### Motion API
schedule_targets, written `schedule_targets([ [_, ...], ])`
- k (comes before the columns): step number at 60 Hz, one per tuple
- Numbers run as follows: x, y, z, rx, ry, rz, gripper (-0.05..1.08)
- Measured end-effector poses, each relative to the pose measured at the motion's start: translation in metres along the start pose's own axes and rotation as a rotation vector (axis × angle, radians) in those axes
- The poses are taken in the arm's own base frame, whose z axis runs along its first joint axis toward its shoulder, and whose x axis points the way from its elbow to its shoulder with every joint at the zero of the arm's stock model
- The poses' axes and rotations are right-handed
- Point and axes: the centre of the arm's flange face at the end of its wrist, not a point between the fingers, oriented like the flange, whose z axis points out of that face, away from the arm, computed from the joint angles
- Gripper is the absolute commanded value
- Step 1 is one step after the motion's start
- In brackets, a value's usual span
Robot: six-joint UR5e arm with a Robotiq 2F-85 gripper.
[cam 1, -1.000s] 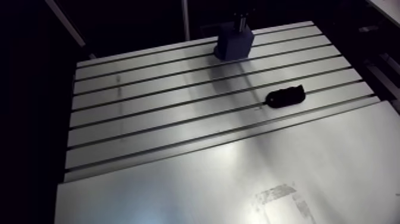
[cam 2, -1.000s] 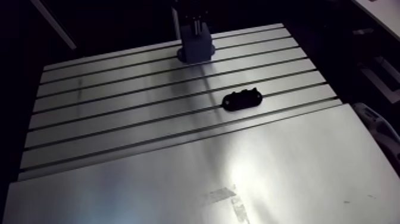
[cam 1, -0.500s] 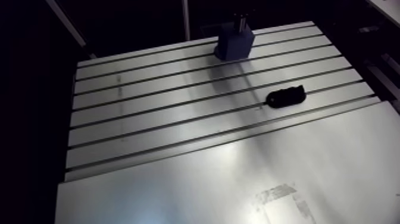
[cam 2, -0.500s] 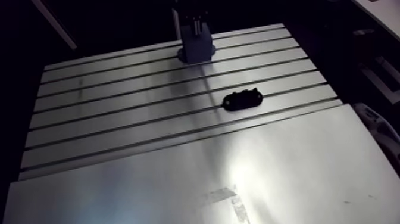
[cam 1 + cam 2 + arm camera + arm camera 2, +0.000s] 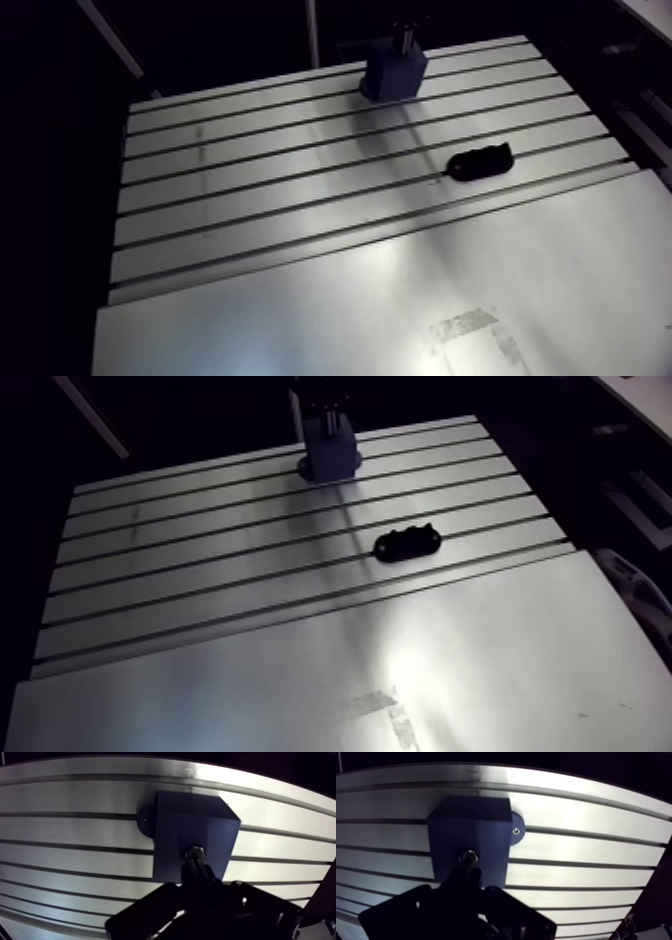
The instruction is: Pick up the M10 bolt and insert it into the hex recess until seated.
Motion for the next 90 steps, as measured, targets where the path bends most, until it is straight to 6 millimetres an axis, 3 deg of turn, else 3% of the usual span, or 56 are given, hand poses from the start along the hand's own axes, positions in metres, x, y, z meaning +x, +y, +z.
schedule_targets([
  [73,-0.001,0.001,-0.002,0.001,0.002,0.001,1.05],
  [85,-0.002,0.001,-0.006,0.001,0.007,0.002,0.86],
  [87,-0.002,0.001,-0.008,0.0,0.009,0.002,0.72],
  [88,-0.003,0.001,-0.01,0.0,0.011,0.002,0.72],
  [90,-0.004,0.001,-0.012,-0.001,0.014,0.003,0.54],
])
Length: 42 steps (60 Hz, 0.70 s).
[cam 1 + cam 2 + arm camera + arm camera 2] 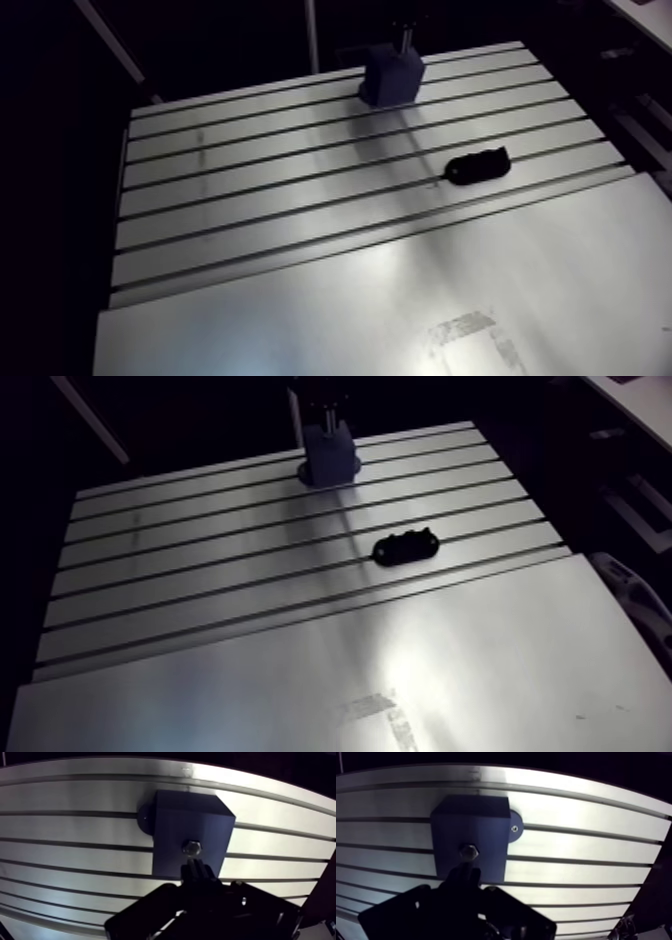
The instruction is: Pick up the M10 bolt and insert it into the hex recess until seated.
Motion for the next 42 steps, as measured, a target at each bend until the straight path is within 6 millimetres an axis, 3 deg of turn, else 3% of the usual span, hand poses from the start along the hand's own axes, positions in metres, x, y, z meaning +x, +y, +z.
schedule_targets([
  [2,-0.001,0.0,-0.003,-0.001,0.004,0.0,0.54],
  [3,-0.001,-0.001,-0.005,-0.002,0.006,0.0,0.42],
  [4,-0.002,-0.001,-0.007,-0.003,0.009,0.001,0.42],
  [5,-0.002,-0.001,-0.009,-0.004,0.012,0.001,0.33],
  [8,-0.004,-0.002,-0.015,-0.007,0.02,0.001,0.26],
  [10,-0.006,-0.003,-0.019,-0.009,0.025,0.001,0.06],
  [12,-0.007,-0.003,-0.023,-0.012,0.031,0.001,0.01],
  [42,-0.044,-0.014,-0.092,-0.035,0.088,0.018,0.01],
])
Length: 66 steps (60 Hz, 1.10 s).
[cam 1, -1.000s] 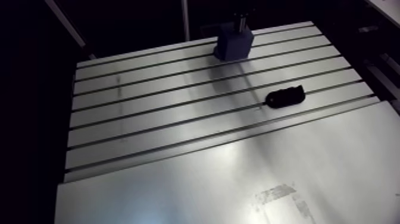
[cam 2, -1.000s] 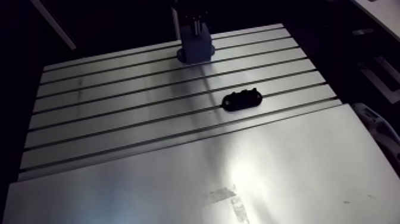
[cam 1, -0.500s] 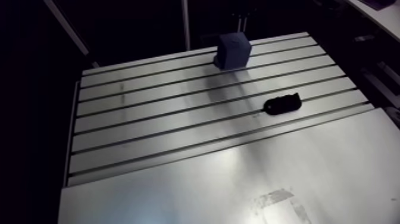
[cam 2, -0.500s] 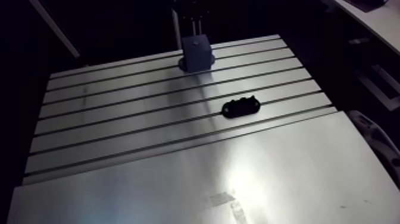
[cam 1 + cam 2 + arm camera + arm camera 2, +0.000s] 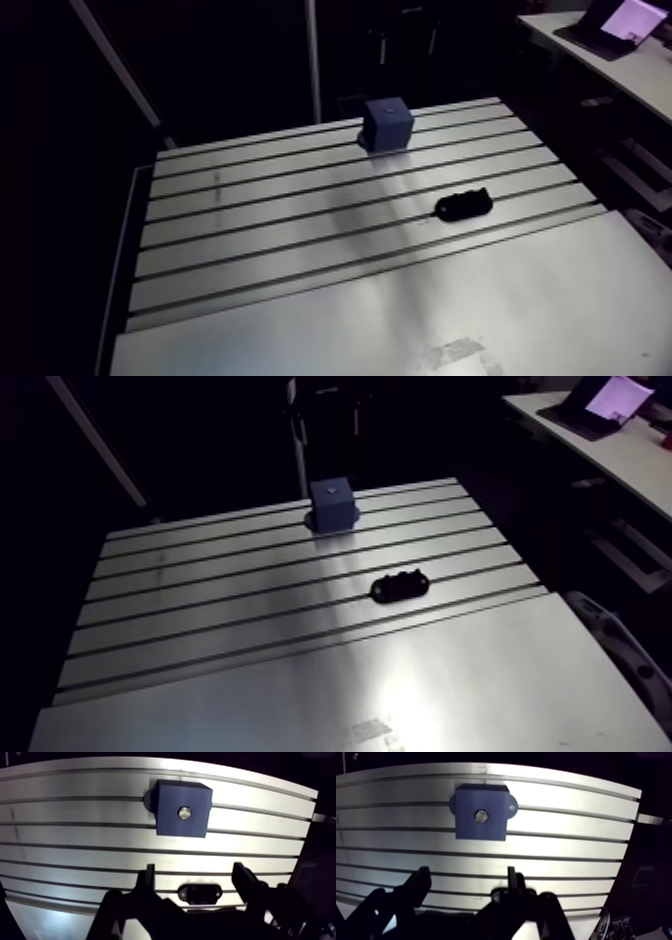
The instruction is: Pick up the M10 bolt and insert it into the hex recess until seated.
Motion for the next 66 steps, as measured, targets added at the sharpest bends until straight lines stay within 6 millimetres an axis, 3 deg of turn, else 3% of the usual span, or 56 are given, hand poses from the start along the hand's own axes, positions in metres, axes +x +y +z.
schedule_targets([
  [41,-0.081,-0.026,-0.095,0.023,-0.042,0.078,0.01],
  [66,-0.096,-0.057,-0.129,0.058,0.011,0.111,0.01],
])
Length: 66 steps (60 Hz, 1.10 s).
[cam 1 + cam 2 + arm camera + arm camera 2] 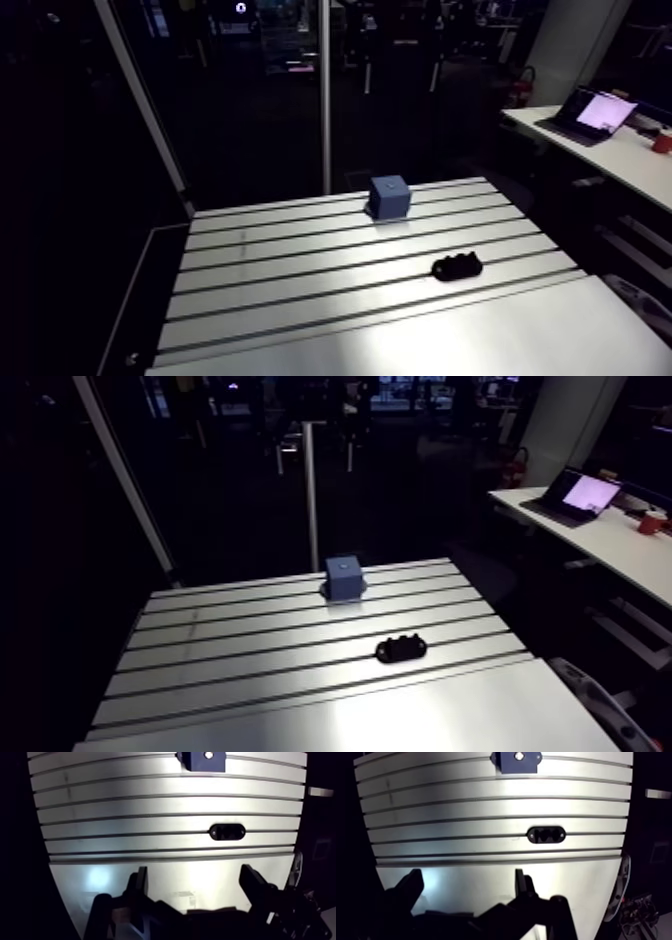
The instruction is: Pick up the M10 bolt and insert it into the hex recess until seated.
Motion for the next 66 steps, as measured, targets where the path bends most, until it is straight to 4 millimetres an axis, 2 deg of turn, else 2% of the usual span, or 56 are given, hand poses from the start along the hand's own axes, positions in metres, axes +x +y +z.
schedule_targets([
  [21,-0.011,-0.013,-0.015,0.0,0.022,-0.001,0.01],
  [42,-0.018,-0.042,-0.021,-0.004,0.022,-0.049,0.01],
  [66,-0.02,-0.048,-0.02,-0.006,0.021,-0.059,0.01],
])
